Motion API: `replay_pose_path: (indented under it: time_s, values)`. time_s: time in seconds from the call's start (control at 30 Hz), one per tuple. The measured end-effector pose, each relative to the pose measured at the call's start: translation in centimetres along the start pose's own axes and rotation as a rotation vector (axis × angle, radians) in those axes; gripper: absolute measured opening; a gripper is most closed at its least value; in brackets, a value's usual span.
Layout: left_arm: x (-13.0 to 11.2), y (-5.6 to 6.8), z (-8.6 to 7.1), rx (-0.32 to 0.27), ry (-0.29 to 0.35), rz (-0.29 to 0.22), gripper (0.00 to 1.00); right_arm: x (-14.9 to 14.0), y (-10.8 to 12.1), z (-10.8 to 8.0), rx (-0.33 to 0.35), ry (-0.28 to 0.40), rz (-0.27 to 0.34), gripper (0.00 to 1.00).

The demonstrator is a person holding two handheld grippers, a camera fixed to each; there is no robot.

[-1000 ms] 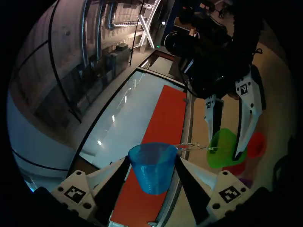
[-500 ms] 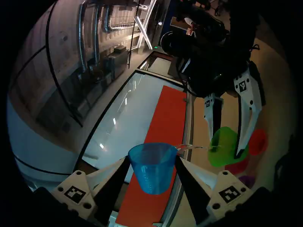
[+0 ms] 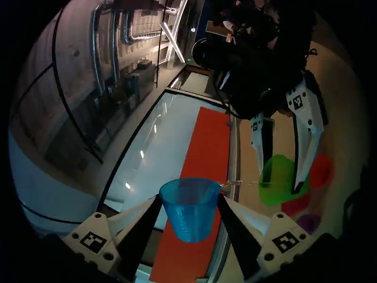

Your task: Pour water

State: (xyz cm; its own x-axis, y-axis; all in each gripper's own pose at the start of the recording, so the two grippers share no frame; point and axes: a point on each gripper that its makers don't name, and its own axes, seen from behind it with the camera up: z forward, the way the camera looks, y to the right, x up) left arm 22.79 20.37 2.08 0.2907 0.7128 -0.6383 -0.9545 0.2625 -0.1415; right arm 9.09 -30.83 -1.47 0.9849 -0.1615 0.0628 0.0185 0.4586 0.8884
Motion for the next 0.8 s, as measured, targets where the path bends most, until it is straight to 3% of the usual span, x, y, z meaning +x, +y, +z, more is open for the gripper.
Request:
replay_pose_path:
  time_s: [0.8]
  values:
    - [0.51, -0.34, -0.43, -0.001, 0.000, 0.088, 0.85, -0.09, -0.08, 0.04, 0.001, -0.002, -0.008, 0.90]
